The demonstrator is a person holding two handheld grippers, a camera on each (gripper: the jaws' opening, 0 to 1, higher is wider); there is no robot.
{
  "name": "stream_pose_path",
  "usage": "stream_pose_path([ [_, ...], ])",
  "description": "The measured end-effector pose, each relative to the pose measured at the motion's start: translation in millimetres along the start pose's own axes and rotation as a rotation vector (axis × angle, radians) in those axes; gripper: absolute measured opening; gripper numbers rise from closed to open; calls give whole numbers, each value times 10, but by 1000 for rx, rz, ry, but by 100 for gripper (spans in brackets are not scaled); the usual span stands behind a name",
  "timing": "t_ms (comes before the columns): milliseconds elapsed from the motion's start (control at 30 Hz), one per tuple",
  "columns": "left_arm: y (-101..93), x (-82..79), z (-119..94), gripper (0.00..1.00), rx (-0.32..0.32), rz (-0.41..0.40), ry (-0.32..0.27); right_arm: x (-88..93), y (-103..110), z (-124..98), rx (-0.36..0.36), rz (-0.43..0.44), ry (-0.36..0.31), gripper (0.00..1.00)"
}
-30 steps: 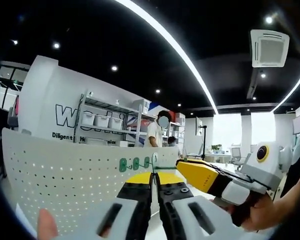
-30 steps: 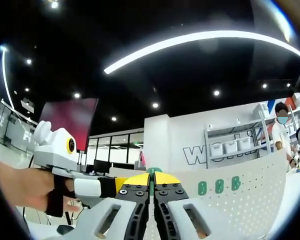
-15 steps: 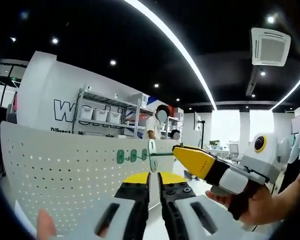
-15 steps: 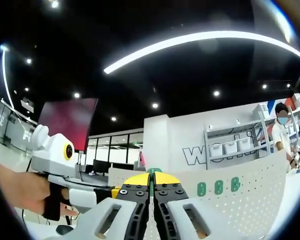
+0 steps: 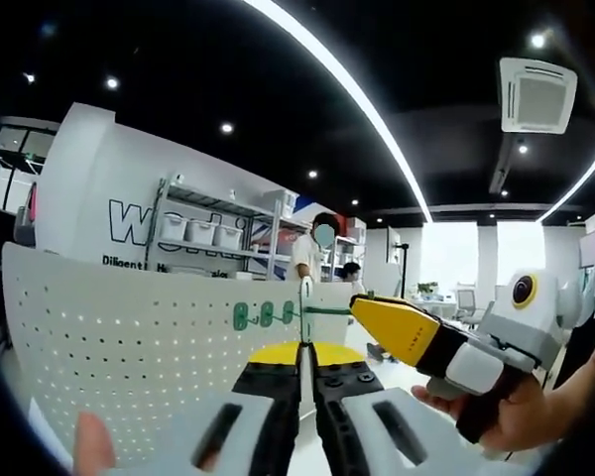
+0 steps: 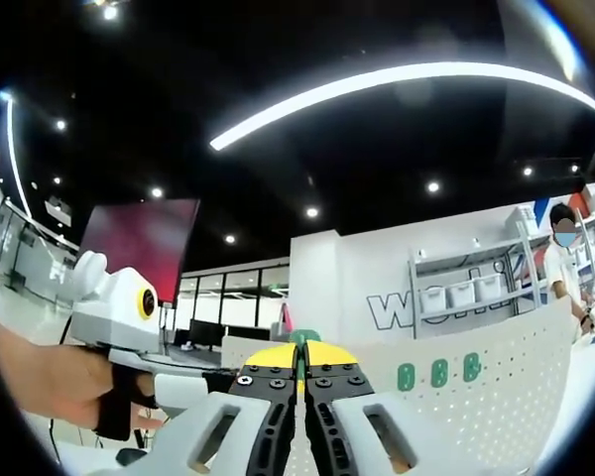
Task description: Insert the hook assembly into the mounting plate slot until the hook locks in place.
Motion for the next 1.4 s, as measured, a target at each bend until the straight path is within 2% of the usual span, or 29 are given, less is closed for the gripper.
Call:
stream_pose_path([
  [333, 25, -57, -42, 3, -45, 48, -13, 10, 19, -4, -7, 0, 3, 0],
  [367, 40, -94, -62, 3, -70, 64, -38, 16, 28, -5, -11, 1, 5, 0],
  [467, 29, -50, -36, 3, -55, 69, -9, 17, 29, 2, -8, -2, 7, 0],
  [700, 46, -38, -22, 5, -50, 55, -16, 31, 10, 28, -4, -4, 8, 0],
  [1033, 10, 80, 7, 9, -20, 42, 23, 60, -64, 45, 14, 4, 17, 0],
  [1400, -1, 176, -28, 24, -7, 40, 53, 81, -85, 79, 15, 2, 19, 0],
])
Point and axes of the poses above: the point that each gripper's makers call its tool centre point, and the gripper's own axes: z roughly forward along the fingers, y roughly to its left, x roughly out of its underside, the point moved 5 cm from there along -z, roughly backward along the fingers, and after that the axes turned 7 degrees about y, right-handed, at the moved point
